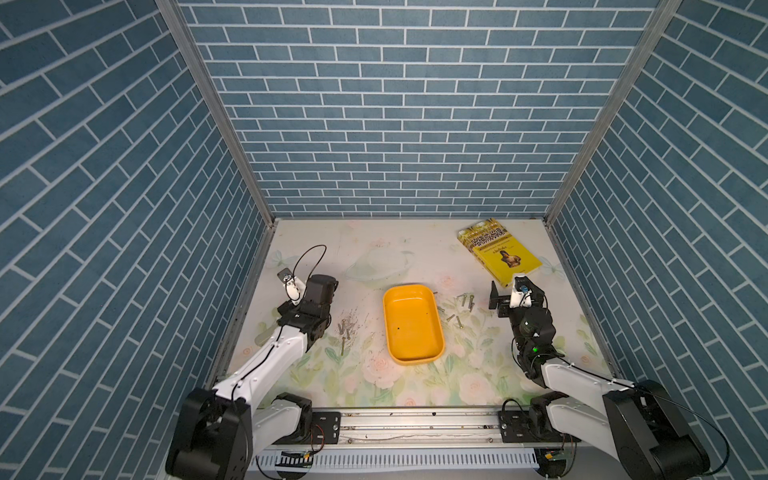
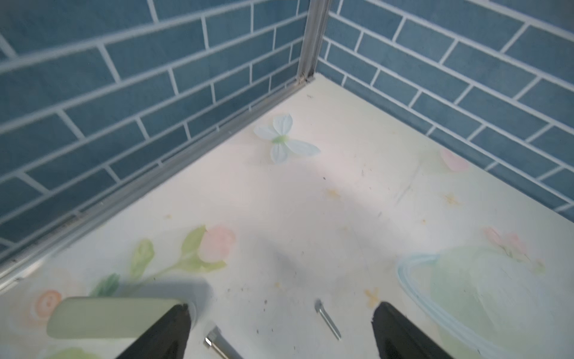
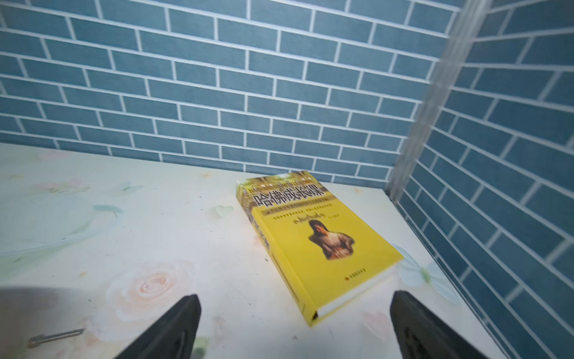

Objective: Take out the screws from the storage box
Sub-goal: Reset both arms

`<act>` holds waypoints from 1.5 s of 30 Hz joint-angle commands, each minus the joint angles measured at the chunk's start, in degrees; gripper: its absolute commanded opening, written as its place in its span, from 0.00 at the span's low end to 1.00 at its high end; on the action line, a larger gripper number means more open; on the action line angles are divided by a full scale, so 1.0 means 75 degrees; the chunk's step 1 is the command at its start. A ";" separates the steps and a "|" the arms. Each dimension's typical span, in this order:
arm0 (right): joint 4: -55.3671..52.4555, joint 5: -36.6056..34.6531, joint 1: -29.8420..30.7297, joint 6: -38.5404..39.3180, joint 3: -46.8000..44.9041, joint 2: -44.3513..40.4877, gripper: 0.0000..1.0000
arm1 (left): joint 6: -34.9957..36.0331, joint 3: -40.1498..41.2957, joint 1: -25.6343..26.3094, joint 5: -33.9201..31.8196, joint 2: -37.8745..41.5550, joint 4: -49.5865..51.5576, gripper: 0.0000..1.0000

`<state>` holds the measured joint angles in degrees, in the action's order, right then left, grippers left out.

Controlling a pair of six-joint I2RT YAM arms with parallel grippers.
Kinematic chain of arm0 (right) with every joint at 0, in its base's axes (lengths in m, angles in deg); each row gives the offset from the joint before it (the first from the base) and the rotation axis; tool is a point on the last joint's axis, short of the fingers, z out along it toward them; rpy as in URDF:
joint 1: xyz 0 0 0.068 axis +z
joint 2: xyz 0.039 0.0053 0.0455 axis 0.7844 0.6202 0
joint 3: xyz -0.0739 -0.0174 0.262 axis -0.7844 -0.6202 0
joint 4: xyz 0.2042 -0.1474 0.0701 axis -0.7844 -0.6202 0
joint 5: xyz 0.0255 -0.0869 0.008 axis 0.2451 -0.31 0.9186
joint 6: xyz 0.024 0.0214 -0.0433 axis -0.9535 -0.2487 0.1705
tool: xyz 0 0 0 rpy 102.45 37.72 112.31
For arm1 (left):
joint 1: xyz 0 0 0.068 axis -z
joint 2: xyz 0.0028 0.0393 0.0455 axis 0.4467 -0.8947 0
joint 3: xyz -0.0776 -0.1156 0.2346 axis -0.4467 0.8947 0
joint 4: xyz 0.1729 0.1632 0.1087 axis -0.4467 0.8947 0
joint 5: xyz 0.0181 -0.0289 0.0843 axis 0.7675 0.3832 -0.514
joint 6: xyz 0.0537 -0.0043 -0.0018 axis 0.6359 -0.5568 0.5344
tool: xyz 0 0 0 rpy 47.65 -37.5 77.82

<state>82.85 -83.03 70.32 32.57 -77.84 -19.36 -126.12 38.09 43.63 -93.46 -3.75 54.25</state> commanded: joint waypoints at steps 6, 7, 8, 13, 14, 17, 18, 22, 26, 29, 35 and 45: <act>0.0787 -0.0742 -0.0062 -0.0590 0.0064 -0.0217 1.00 | 0.2141 0.0794 0.0087 -0.0075 0.0292 -0.4134 1.00; 0.0897 -0.0734 -0.0062 -0.0474 -0.0037 -0.0304 1.00 | 0.2525 0.0650 0.0085 0.0024 0.0099 -0.4245 1.00; 0.0981 -0.0795 -0.0062 -0.0392 -0.0114 -0.0375 1.00 | 0.2992 0.0493 0.0080 0.0205 -0.0113 -0.4317 1.00; 0.1420 -0.2411 -0.0106 -0.0072 0.0082 0.0695 1.00 | 0.3942 0.1076 0.0075 0.0894 -0.0265 -0.5804 0.98; 0.0839 -0.2660 -0.0086 -0.0238 0.0400 0.1064 1.00 | 0.4006 0.1251 0.0066 0.0920 -0.0155 -0.6085 0.99; 0.1630 -0.3307 0.0236 0.0571 0.0536 0.2169 1.00 | 0.4241 0.1221 0.0016 0.0423 -0.0152 -0.6297 0.95; 0.2149 -0.3134 0.0275 0.1027 0.0385 0.2308 1.00 | 0.4372 0.1325 -0.0044 0.0225 -0.0256 -0.6507 0.96; 0.2841 -0.0528 0.0055 0.1761 0.0141 0.2603 1.00 | 0.3825 0.1828 -0.0856 0.1180 -0.0387 -0.5774 1.00; 0.2141 0.0459 -0.0440 0.1447 0.0391 0.2484 1.00 | 0.4537 0.2627 -0.0991 0.1741 0.0495 -0.6648 1.00; 0.2519 0.1116 -0.1253 0.0632 0.0192 0.2547 1.00 | 0.5483 0.3376 -0.1062 0.1727 0.0611 -0.7668 1.00; 0.2162 0.3521 -0.2253 0.0365 0.0576 0.3102 1.00 | 0.5463 0.4131 -0.1571 0.2818 -0.0102 -0.9312 1.00; 0.2037 0.2953 -0.2264 0.0106 0.0725 0.3230 1.00 | 0.5581 0.3482 -0.1840 0.4244 -0.2869 -1.1496 0.99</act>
<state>99.06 -61.98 53.58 35.46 -73.12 4.29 -85.90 62.33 30.21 -68.83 -19.81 -20.20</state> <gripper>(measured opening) 0.998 0.986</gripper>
